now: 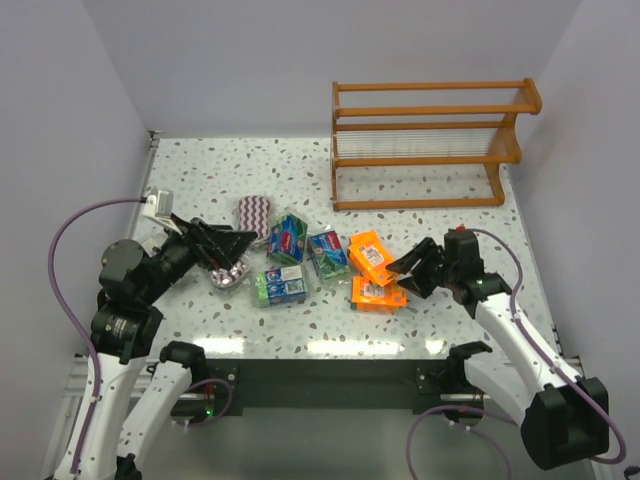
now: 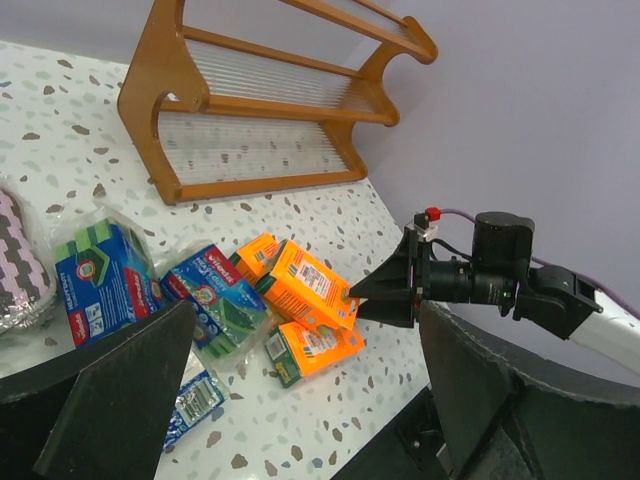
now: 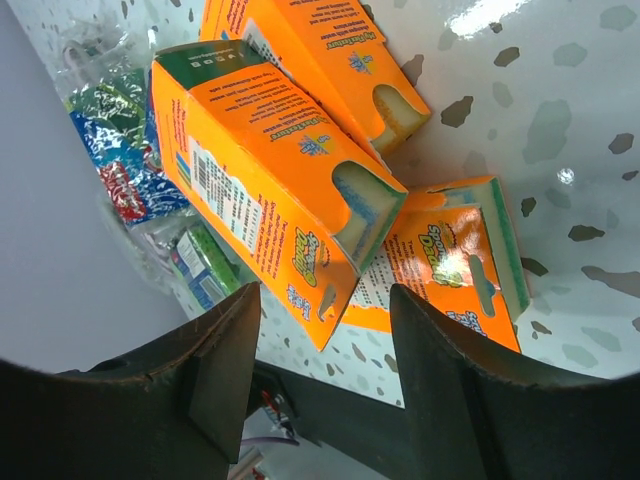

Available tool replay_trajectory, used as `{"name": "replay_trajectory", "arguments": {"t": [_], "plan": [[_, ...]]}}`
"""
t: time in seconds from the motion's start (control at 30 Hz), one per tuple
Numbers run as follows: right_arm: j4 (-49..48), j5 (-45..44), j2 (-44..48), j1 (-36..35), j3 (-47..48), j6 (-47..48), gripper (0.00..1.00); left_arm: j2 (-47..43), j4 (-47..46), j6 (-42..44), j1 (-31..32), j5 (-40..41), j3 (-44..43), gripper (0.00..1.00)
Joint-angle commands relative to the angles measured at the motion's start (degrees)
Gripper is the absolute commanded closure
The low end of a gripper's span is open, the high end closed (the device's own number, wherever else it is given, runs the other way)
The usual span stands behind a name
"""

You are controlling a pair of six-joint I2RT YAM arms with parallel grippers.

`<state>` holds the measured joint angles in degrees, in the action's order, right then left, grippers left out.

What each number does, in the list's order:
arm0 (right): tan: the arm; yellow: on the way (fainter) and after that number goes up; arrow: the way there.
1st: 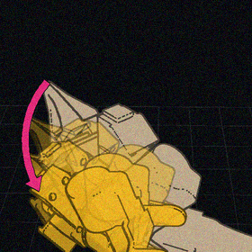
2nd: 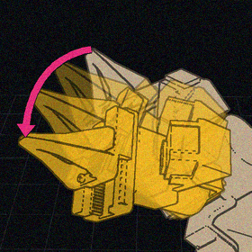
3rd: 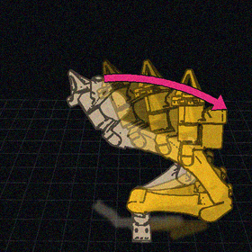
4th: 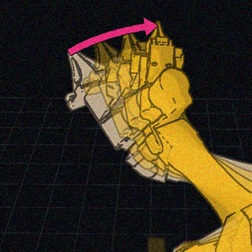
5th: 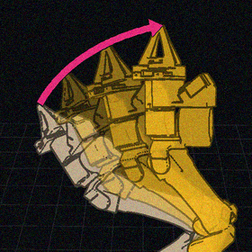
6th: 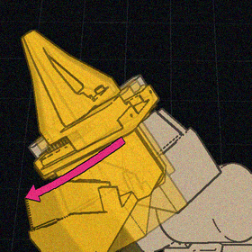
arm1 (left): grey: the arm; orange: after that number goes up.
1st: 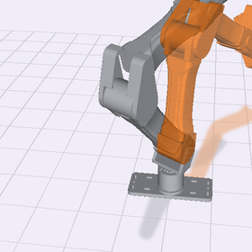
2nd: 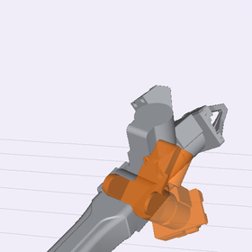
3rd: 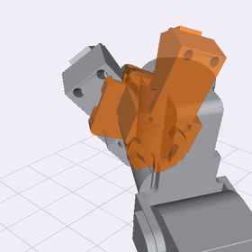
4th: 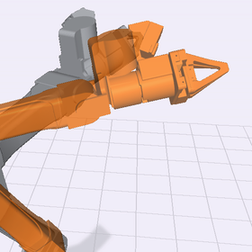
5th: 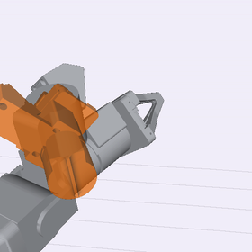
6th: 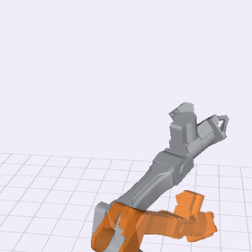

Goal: Place and organize the cleaning sponges onto the shelf

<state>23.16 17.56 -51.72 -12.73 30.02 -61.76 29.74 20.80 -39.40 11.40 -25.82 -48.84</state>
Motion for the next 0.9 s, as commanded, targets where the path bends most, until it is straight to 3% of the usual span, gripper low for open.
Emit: {"name": "replay_trajectory", "arguments": {"t": [0.0,0.13,0.33,0.63,0.87], "plan": [[0.66,1.33,1.36,0.07,1.53,0.06,0.42,-0.38,-0.05,0.46,0.2,0.33,0.85,0.0],[-1.26,2.39,0.4,-0.01,0.74,-0.03,0.46,-0.56,-0.23,0.2,0.12,0.33,1.29,0.0],[-7.33,4.85,-3.37,-0.01,-0.84,-1.87,0.6,-0.73,-0.58,-0.07,0.2,0.42,1.38,0.0],[-7.95,5.73,-4.79,1.04,1.0,-2.23,1.0,-0.82,-0.23,0.64,0.12,0.69,1.12,0.0],[-10.67,9.77,-1.63,3.06,2.14,-6.17,1.0,-1.17,0.56,0.81,0.2,1.13,1.11,0.0]]}}
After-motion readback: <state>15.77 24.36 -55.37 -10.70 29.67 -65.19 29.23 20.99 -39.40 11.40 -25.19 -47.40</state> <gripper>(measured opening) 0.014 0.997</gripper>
